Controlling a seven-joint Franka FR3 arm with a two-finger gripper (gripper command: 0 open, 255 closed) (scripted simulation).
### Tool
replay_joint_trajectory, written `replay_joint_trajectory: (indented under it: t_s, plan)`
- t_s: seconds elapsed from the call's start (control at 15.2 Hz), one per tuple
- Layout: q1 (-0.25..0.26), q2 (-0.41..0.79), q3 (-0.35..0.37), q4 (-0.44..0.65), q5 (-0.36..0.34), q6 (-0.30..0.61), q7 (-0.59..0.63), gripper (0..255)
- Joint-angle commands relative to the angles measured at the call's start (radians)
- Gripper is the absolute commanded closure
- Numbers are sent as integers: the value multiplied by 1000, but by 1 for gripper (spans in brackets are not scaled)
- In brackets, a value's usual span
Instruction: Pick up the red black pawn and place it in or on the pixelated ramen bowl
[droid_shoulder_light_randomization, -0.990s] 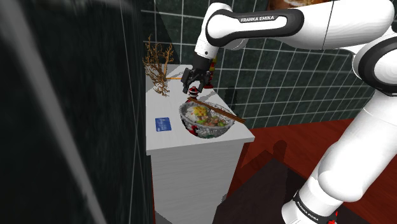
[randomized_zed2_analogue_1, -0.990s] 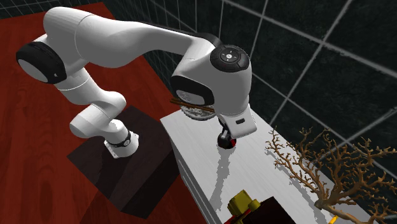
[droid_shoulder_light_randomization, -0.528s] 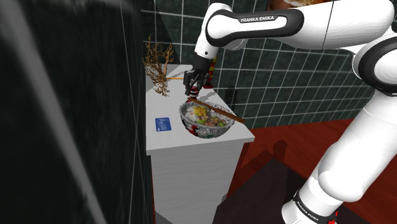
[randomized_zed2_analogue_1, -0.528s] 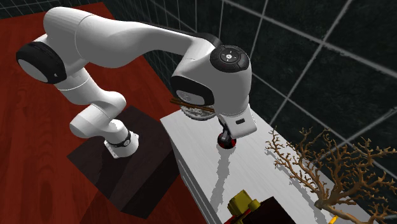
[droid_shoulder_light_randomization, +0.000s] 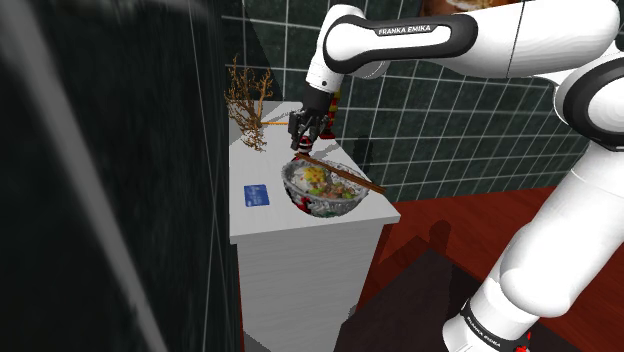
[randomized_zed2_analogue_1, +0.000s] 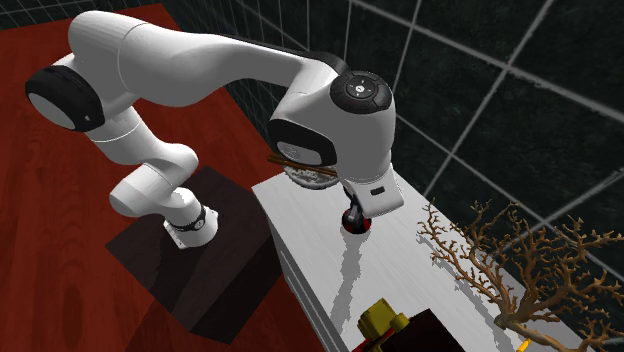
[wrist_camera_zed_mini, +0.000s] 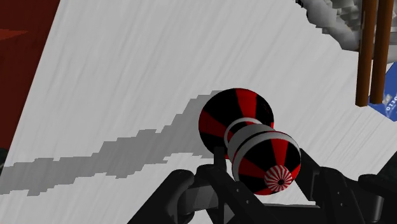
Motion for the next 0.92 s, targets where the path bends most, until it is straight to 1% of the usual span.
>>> replay_joint_trajectory:
  t_s: [0.0, 0.86]
  plan:
    - [0, 0, 0, 13, -1, -13, 2, 255]
    - [-2, 24, -2, 216, -13, -190, 34, 255]
